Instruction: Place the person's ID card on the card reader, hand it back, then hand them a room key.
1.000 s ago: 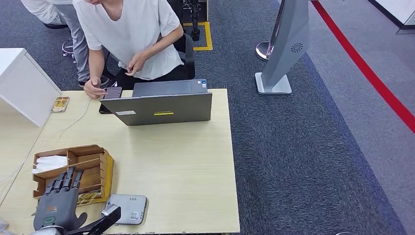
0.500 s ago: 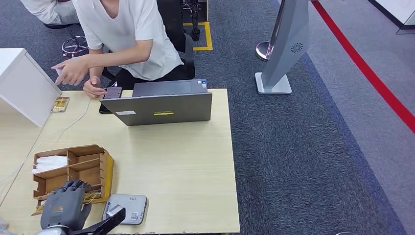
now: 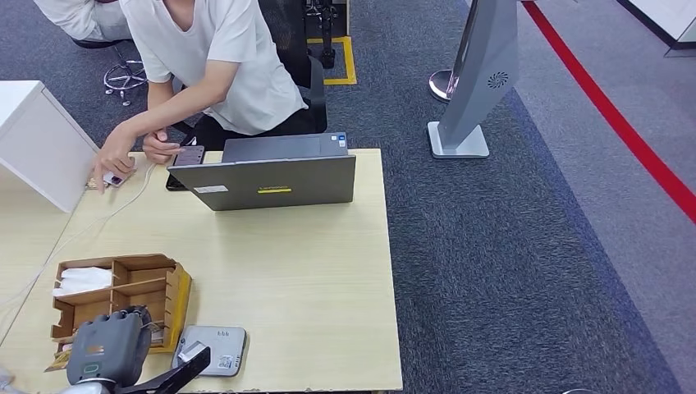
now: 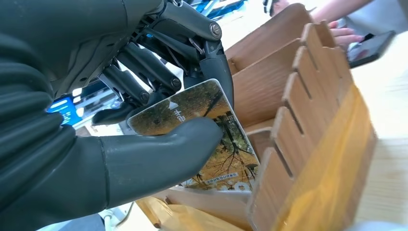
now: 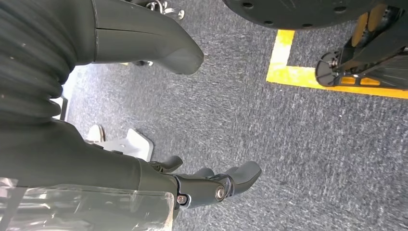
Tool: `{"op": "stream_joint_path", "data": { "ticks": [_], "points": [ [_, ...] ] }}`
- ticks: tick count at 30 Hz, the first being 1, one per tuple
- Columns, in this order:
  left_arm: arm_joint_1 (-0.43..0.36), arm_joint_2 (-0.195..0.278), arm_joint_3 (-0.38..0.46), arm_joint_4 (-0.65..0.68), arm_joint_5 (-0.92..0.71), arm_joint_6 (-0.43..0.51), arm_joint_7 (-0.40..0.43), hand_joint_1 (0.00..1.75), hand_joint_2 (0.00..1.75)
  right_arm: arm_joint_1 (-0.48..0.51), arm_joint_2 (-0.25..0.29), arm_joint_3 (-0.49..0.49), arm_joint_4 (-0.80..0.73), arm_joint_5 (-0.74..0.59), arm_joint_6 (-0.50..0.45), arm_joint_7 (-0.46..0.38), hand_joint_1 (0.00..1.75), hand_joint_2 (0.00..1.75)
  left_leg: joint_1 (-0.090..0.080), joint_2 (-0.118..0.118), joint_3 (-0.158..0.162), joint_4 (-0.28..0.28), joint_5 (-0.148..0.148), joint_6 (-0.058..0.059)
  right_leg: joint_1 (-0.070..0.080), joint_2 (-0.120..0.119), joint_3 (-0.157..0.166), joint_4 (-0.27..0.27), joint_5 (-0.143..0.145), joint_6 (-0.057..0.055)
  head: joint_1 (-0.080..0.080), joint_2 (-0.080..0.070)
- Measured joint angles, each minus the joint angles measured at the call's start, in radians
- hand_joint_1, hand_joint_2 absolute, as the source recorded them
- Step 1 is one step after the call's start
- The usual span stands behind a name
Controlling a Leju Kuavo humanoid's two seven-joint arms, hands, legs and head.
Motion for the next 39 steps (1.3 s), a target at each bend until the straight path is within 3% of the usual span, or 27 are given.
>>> {"op": "stream_joint_path", "data": {
  "ticks": [6, 14, 18, 23, 27, 31, 39],
  "points": [
    [-0.004, 0.021, -0.018, -0.03, 0.0, -0.058, 0.04, 1.75, 1.75, 0.005, 0.0, 0.008, -0.006, -0.008, 0.0, 0.01, 0.0, 1.75, 0.0, 0.0, 0.0, 0.0, 0.0, 0.0, 0.0, 0.0, 0.0, 0.0, 0.0, 0.0, 0.0, 0.0],
    [-0.071, 0.081, -0.105, -0.238, 0.0, -0.226, 0.039, 1.75, 1.75, 0.008, 0.0, 0.008, -0.017, -0.012, -0.001, 0.023, 0.0, 1.75, 0.0, 0.0, 0.0, 0.0, 0.0, 0.0, 0.0, -0.001, 0.0, 0.0, 0.0, 0.0, 0.0, 0.0],
    [-0.183, 0.102, -0.134, -0.322, 0.0, -0.272, 0.005, 1.75, 1.75, 0.018, 0.0, 0.011, -0.029, -0.035, -0.004, 0.039, 0.0, 1.75, 0.0, -0.001, 0.0, 0.0, 0.001, 0.0, 0.0, -0.001, 0.0, 0.0, 0.001, -0.001, 0.0, 0.0],
    [-0.377, 0.096, -0.135, -0.334, 0.0, -0.314, 0.002, 1.75, 1.75, 0.024, 0.0, 0.017, -0.034, -0.023, 0.011, 0.039, 0.0, 1.75, 0.0, -0.001, 0.0, 0.0, 0.002, -0.001, 0.0, -0.001, 0.0, 0.0, 0.002, -0.002, 0.0, 0.0],
    [-0.551, 0.096, -0.135, -0.27, 0.0, -0.298, 0.058, 1.75, 1.75, 0.02, 0.0, 0.017, -0.03, 0.017, 0.031, 0.012, 0.0, 1.75, 0.0, -0.001, 0.0, 0.0, 0.004, -0.001, 0.0, -0.001, 0.0, 0.0, 0.004, -0.002, 0.0, 0.0],
    [-0.703, 0.132, -0.135, -0.129, 0.0, -0.263, 0.101, 1.75, 1.75, 0.006, 0.0, 0.009, -0.011, 0.051, 0.038, -0.021, 0.0, 1.75, 0.0, -0.001, 0.001, 0.0, 0.005, -0.002, 0.001, -0.001, 0.0, 0.001, 0.005, -0.003, -0.001, 0.0],
    [-0.81, 0.169, -0.134, 0.046, 0.0, -0.295, 0.136, 1.75, 1.75, -0.014, 0.0, -0.03, 0.019, 0.084, 0.043, -0.025, 0.0, 1.75, 0.001, 0.0, 0.0, 0.0, 0.005, -0.003, 0.001, 0.0, -0.001, 0.001, 0.005, -0.004, -0.001, 0.0]
  ]
}}
